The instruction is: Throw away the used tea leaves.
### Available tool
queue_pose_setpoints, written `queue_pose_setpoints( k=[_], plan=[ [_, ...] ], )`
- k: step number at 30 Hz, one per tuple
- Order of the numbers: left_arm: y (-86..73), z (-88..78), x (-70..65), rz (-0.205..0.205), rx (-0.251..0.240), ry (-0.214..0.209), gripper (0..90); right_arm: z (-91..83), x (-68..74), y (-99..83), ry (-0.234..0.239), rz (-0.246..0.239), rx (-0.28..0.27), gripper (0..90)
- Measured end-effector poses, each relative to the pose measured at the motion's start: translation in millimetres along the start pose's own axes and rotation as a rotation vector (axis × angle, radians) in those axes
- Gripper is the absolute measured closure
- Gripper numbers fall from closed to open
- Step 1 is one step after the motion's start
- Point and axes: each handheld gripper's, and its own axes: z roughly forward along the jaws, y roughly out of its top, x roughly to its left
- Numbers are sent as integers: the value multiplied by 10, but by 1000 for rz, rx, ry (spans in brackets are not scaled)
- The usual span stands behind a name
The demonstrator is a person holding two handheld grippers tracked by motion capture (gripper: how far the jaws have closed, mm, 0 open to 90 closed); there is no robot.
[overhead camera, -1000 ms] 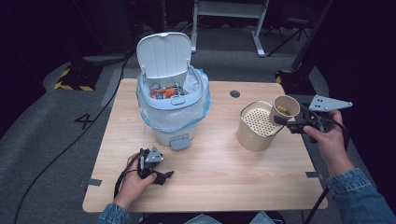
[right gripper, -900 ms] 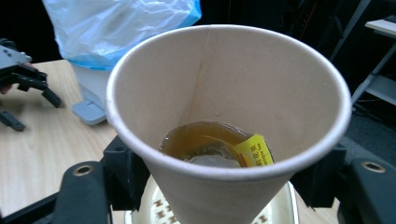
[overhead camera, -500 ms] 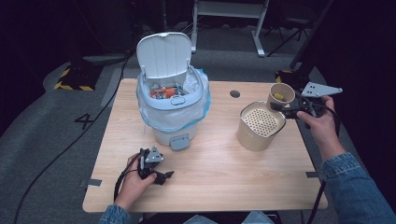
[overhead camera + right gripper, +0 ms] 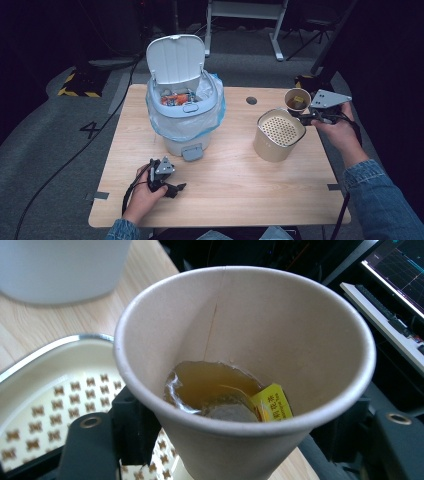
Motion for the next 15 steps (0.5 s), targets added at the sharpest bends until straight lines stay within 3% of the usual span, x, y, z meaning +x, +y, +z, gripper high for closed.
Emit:
queue_pose_setpoints(
  k=[9, 10, 15],
  plan=[
    [0, 0, 0, 0, 0, 0, 171, 13, 100, 41, -73, -252, 146, 324],
    [0, 0, 0, 0, 0, 0, 171, 14, 121, 50, -89, -304, 173, 324],
    [0, 0, 0, 0, 0, 0, 171, 14, 183, 78, -134, -461, 249, 326]
  ],
)
